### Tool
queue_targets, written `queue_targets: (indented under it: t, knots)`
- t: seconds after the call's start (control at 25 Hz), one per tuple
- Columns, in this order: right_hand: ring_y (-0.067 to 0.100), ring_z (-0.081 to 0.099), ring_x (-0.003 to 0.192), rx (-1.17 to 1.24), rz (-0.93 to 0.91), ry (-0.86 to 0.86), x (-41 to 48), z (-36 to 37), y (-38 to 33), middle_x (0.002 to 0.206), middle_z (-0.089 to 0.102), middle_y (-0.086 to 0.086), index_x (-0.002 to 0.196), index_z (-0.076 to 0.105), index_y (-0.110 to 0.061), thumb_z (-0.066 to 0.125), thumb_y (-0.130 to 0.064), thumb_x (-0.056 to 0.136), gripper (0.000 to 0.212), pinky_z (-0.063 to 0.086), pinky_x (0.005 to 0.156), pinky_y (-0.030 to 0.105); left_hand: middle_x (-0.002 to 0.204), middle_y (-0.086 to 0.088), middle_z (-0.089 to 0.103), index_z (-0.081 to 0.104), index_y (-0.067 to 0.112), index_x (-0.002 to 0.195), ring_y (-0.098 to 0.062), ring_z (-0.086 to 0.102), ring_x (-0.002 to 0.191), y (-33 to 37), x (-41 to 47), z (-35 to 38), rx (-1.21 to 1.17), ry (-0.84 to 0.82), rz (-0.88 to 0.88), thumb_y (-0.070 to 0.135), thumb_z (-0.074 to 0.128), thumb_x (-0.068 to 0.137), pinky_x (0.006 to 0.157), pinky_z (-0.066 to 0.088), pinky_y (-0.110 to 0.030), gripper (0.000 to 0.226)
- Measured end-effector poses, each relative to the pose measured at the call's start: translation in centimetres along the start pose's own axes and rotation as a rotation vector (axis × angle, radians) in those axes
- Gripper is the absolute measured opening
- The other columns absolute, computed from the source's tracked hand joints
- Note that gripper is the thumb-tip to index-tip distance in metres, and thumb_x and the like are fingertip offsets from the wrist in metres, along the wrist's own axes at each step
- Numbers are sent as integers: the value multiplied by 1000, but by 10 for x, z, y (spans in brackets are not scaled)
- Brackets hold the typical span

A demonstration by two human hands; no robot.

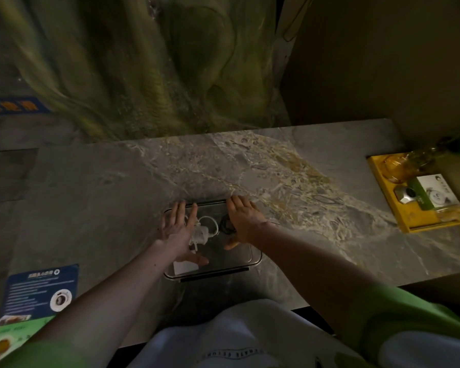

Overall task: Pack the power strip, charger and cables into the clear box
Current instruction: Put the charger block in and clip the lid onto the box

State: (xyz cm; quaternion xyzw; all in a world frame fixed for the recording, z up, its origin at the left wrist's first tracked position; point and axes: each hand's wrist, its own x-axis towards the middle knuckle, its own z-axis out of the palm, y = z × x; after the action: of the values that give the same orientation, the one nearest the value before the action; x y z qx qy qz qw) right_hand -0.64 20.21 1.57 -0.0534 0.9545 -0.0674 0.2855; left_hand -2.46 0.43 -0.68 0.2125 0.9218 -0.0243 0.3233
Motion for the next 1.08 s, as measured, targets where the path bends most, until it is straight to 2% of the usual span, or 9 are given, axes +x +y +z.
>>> queue_targets:
  t: [0.24, 0.48, 0.72, 0.88, 1.08]
  knots:
    - [34, 6, 149, 8, 8, 2, 0, -3, 0, 161, 8, 15, 153, 1, -4, 85, -56, 56, 139, 12, 122, 46, 157, -19, -23, -24, 16, 148, -35, -21, 145, 0, 0, -1, -4, 17, 5, 83, 69, 46, 117, -1, -56, 153]
    - [34, 17, 145, -16, 12, 12, 0, -4, 0, 158, 17, 14, 152, 7, -4, 86, -56, 53, 137, 18, 120, 47, 158, -18, -18, -21, 18, 149, -34, -16, 146, 0, 1, -3, 7, 38, -3, 84, 69, 44, 117, 2, -54, 153]
    - [34, 28, 139, -2, 14, 24, 7, -7, -1, 151, 30, 13, 148, 19, -6, 88, -52, 53, 126, 25, 116, 46, 160, -16, -14, -19, 19, 149, -34, -12, 147, 1, 3, -7, 6, 24, -19, 83, 71, 40, 118, 5, -54, 156]
    - [34, 20, 144, 14, 10, 39, 6, 0, 3, 156, 22, 13, 151, 12, -4, 87, -52, 55, 131, 20, 119, 46, 159, -14, -20, -24, 21, 148, -32, -18, 146, -1, 3, -5, -33, 12, -22, 82, 72, 40, 118, 2, -54, 156]
    - [28, -7, 150, 48, -24, 22, 2, 13, 10, 163, -7, 11, 154, -7, -9, 78, -53, 69, 128, -1, 121, 43, 156, -13, -29, -29, 21, 146, -30, -27, 144, -4, 2, 1, -64, 21, 11, 83, 68, 44, 117, -5, -53, 154]
